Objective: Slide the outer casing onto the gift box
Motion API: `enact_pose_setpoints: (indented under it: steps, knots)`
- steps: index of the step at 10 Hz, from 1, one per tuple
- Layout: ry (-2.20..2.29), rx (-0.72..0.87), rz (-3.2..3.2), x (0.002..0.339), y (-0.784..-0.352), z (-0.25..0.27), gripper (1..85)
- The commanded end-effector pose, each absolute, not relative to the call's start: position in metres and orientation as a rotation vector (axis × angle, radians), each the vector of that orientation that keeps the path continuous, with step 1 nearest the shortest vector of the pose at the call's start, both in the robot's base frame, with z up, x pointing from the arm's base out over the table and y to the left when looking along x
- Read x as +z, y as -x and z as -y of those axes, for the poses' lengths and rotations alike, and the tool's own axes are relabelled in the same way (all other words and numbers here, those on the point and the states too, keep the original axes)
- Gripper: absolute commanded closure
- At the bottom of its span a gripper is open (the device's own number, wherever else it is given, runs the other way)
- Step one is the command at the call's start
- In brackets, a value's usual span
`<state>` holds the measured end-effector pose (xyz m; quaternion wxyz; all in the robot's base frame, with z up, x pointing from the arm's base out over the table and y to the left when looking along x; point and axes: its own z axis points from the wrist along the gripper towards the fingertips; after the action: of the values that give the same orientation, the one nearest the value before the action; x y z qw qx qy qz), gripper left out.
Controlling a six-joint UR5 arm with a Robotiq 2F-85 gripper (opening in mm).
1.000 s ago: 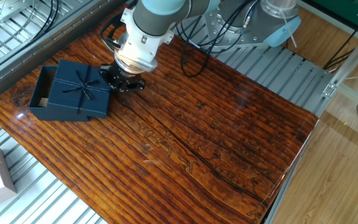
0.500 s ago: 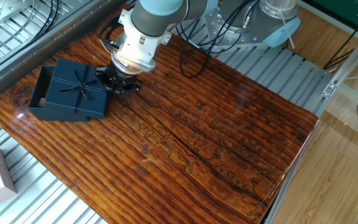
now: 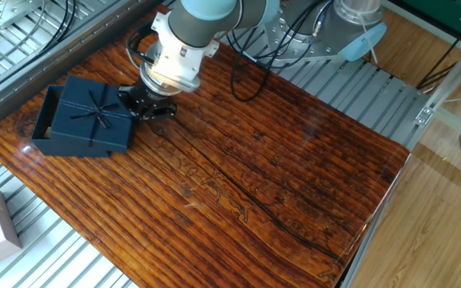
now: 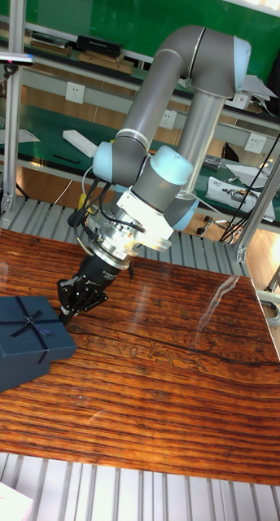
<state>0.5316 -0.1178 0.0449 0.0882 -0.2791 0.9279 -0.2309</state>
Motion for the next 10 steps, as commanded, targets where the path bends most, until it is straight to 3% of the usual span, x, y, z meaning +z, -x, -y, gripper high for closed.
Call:
enact_pose_setpoints:
  steps: [1,10]
  knots:
    - [0.861,-0.77,-2.724,0.055,-0.538,0.127,84.3]
    - [0.949,-0.932,-2.643,0.068,-0.55,0.149,84.3]
